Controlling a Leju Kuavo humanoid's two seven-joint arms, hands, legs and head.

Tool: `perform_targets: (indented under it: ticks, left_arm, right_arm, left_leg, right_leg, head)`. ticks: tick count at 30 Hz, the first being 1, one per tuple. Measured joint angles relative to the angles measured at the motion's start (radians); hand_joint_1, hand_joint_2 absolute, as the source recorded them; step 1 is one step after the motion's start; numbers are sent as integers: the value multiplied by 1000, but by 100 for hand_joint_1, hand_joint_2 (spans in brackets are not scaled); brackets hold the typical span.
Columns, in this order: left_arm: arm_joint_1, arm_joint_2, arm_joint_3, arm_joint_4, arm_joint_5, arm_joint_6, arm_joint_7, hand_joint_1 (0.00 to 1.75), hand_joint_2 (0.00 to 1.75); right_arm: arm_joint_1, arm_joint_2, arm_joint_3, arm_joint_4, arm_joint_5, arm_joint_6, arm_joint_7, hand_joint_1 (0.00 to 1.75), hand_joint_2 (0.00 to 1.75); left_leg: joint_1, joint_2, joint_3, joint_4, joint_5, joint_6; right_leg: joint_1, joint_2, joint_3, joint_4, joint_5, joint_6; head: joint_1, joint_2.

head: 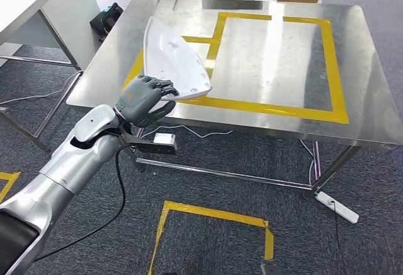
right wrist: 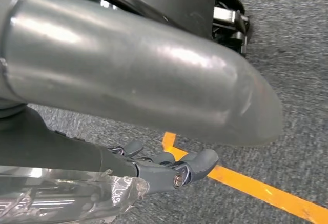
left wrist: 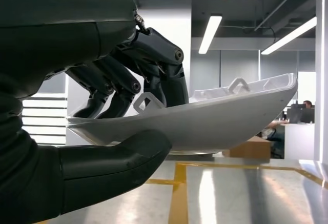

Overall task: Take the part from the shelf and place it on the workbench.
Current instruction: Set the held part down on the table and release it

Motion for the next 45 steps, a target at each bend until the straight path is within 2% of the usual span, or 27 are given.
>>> perform_targets:
  ticks: [1, 3, 4, 5, 7, 9, 10, 12, 14, 16, 17, 18, 20, 21, 22, 24, 26, 29, 30, 31, 32, 34, 36, 39, 41, 44, 45]
  left_arm:
    - [5, 3, -2, 1, -2, 2, 1, 169, 175]
    - [10, 8, -4, 2, -4, 6, 3, 169, 175]
    - [11, 11, -5, 3, -5, 8, 4, 169, 175]
    - [11, 14, -6, 4, -6, 10, 4, 169, 175]
    - [8, 16, -9, 6, -8, 13, 5, 169, 175]
    - [4, 16, -6, 6, -8, 17, 6, 169, 175]
    - [6, 18, -4, 7, -9, 20, 7, 169, 175]
    - [23, 21, -3, 11, -9, 23, 9, 169, 175]
    - [44, 23, -8, 17, -10, 24, 9, 169, 175]
    - [53, 23, -11, 20, -10, 25, 9, 169, 175]
    - [54, 23, -11, 21, -10, 26, 8, 169, 175]
    - [54, 23, -12, 21, -10, 28, 8, 169, 175]
    - [57, 22, -14, 25, -13, 36, 8, 169, 175]
    - [58, 21, -15, 27, -17, 42, 7, 169, 175]
    - [57, 19, -15, 28, -22, 51, 7, 169, 175]
    - [42, 16, -14, 27, -29, 69, 4, 169, 175]
    - [24, 14, -12, 25, -31, 80, 3, 169, 175]
    - [23, 12, -12, 25, -32, 82, 2, 169, 175]
    - [25, 12, -12, 25, -32, 82, 2, 169, 175]
    - [27, 12, -12, 25, -32, 82, 2, 169, 175]
    - [27, 12, -12, 25, -31, 82, 1, 169, 175]
    - [26, 12, -11, 25, -28, 83, 1, 169, 175]
    - [25, 12, -11, 25, -27, 86, 1, 169, 175]
    - [32, 11, -9, 27, -31, 96, 1, 169, 175]
    - [33, 13, -6, 27, -30, 102, -1, 169, 175]
    - [35, 14, -3, 28, -28, 104, -10, 169, 175]
    - [36, 14, -3, 28, -28, 103, -12, 169, 175]
  right_arm:
    - [3, 0, 0, 0, 0, 0, 0, 0, 0]
    - [9, 1, 0, 1, 1, 0, 1, 0, 0]
    - [11, 2, 0, 3, 2, 0, 1, 0, 0]
    - [11, 2, 0, 4, 2, 1, 1, 0, 0]
    - [7, 3, 0, 6, 2, 0, 1, 0, 0]
    - [-3, 2, 0, 6, 3, 0, 1, 0, 0]
    - [-6, 2, 0, 5, 3, 0, 0, 0, 0]
    - [-6, 1, 0, 6, 3, 0, 0, 0, 0]
    - [1, 1, 0, 8, 2, 0, 0, 0, 0]
    - [11, 1, 0, 8, 3, 0, 1, 0, 0]
    - [16, 1, 0, 9, 3, 0, 0, 0, 0]
    - [19, 1, 0, 10, 3, 0, 0, 0, 0]
    - [24, 1, 0, 15, 3, 0, 1, 0, 0]
    - [23, 1, 0, 17, 3, 0, 1, 0, 0]
    - [20, 1, 0, 19, 3, 0, 1, 0, 0]
    - [5, 0, 0, 18, 4, -1, 1, 0, 0]
    - [-9, -1, 0, 16, 4, -2, 0, 0, 0]
    - [-16, -4, -1, 16, 5, -2, -1, 0, 0]
    - [-15, -5, -1, 16, 5, -2, -1, 0, 0]
    - [-14, -5, -1, 16, 5, -2, -1, 0, 0]
    - [-14, -6, -1, 16, 5, -2, -1, 0, 0]
    - [-14, -6, -1, 16, 5, -2, -1, 0, 0]
    - [-14, -6, -1, 16, 5, -3, -1, 0, 0]
    - [-11, -7, -2, 16, 6, -6, 0, 0, 0]
    - [-8, -7, -2, 16, 7, -7, 0, 0, 0]
    - [-7, -7, -2, 16, 9, -8, 0, 0, 0]
    - [-7, -7, -2, 16, 10, -8, 0, 0, 0]
  left_leg:
    - [-2, 0, -28, -13, 50, 6]
    - [-13, 2, -31, -139, 198, 24]
    - [-22, 3, -16, -200, 247, 33]
    - [-29, 4, 3, -249, 268, 41]
    - [-35, 8, 46, -296, 222, 49]
    - [-31, 8, 86, -332, 174, 52]
    - [-29, 7, 105, -342, 160, 53]
    - [-30, 2, 153, -360, 132, 58]
    - [-34, -2, 208, -373, 98, 62]
    - [-40, -6, 266, -383, 59, 65]
    - [-42, -8, 298, -386, 37, 66]
    - [-45, -9, 331, -388, 13, 67]
    - [-50, -11, 394, -386, -37, 65]
    - [-50, -11, 425, -396, -60, 64]
    - [-50, -11, 448, -397, -70, 61]
    - [-44, -9, 448, -357, -62, 55]
    - [-41, -6, 393, -248, -67, 45]
    - [-34, -3, 281, -86, -178, 31]
    - [-32, -3, 247, -57, -197, 29]
    - [-30, -3, 223, -55, -190, 29]
    - [-30, -3, 211, -81, -155, 30]
    - [-30, 1, 213, -191, -42, 35]
    - [-31, 7, 216, -282, 20, 39]
    - [-33, 8, 213, -306, 36, 50]
    - [-29, 8, 219, -307, 43, 58]
    - [-27, 6, 226, -307, 40, 66]
    - [-28, 5, 229, -307, 37, 67]
  right_leg:
    - [-1, 2, 25, -6, -16, 2]
    - [-4, 5, 76, -25, -47, 7]
    - [-5, 6, 99, -41, -59, 12]
    - [-5, 6, 120, -60, -68, 17]
    - [-1, 4, 162, -96, -70, 31]
    - [2, -1, 168, -74, -45, 41]
    - [4, -3, 140, -23, -26, 38]
    - [18, -6, 39, 124, -20, 13]
    - [40, -4, -73, 224, -85, -6]
    - [51, -2, -159, 219, -153, -9]
    - [52, -1, -189, 182, -146, -6]
    - [50, -2, -210, 124, -85, -2]
    - [45, -11, -219, -10, 133, 4]
    - [46, -15, -207, -51, 219, 1]
    - [50, -17, -192, -71, 259, -5]
    - [55, -13, -166, -66, 242, -21]
    - [52, -12, -157, -66, 227, -36]
    - [50, -11, -148, -65, 216, -46]
    - [50, -11, -144, -63, 211, -45]
    - [50, -10, -140, -60, 205, -43]
    - [50, -10, -136, -56, 199, -41]
    - [50, -10, -133, -48, 190, -35]
    - [51, -11, -137, -42, 188, -27]
    - [50, -12, -145, -39, 187, -10]
    - [49, -12, -164, -2, 162, 3]
    - [44, -12, -251, 186, 77, 18]
    - [43, -11, -279, 241, 63, 20]
  head:
    - [0, 0]
    - [-1, 0]
    - [0, 0]
    - [0, 0]
    - [-1, 0]
    - [2, 0]
    - [7, 0]
    - [15, 0]
    - [16, 0]
    - [17, 0]
    - [17, 0]
    - [17, 0]
    - [16, 0]
    - [13, 0]
    - [10, 0]
    - [4, 0]
    - [3, 0]
    - [-3, 0]
    - [-3, 0]
    - [-3, 0]
    - [-3, 0]
    - [-3, 0]
    - [-2, 0]
    - [-1, 0]
    - [4, 0]
    - [12, 0]
    - [12, 0]
